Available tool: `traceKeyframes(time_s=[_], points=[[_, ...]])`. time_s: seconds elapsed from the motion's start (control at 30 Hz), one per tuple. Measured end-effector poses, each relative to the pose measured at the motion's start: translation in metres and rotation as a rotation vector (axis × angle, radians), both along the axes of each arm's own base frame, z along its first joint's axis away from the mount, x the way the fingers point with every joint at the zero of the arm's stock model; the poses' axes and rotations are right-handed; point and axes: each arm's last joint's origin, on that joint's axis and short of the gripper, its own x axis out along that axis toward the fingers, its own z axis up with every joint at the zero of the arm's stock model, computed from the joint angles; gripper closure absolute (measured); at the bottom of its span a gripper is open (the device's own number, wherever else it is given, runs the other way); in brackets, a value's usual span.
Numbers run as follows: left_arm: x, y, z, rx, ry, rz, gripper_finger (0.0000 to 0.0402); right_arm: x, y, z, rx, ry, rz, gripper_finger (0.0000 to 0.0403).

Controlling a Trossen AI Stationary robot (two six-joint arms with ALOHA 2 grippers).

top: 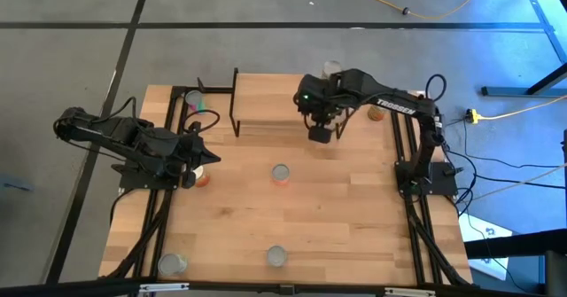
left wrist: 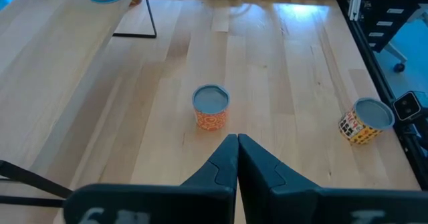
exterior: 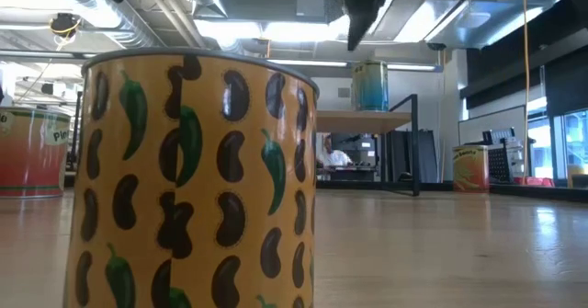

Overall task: Pick and place cans onto a shelf
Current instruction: Put the canned pineapple on the shelf

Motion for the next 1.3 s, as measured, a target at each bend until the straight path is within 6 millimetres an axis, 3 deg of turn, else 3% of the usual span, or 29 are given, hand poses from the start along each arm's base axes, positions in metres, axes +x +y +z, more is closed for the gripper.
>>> traceKeyframes(time_s=[0.3,0.93,1.1,1.3], points=[[0.0,0.0,0.0,-0.055,-0.005,0.027,0.0401,-0.004,0.035,0.041,0.008,-0.134,0.111,0.0403],[-0.002,0.001,-0.001,-0.115,0.014,0.104,0.0401,-0.018,0.096,0.069,0.039,-0.207,0.234,0.0403],[-0.018,0.004,0.0,-0.255,0.207,0.221,0.0401,-0.024,0.109,0.072,0.052,-0.203,0.254,0.0403],[-0.027,0.001,-0.01,-0.594,0.403,0.36,0.0401,-0.028,0.117,0.073,0.053,-0.205,0.285,0.0402]])
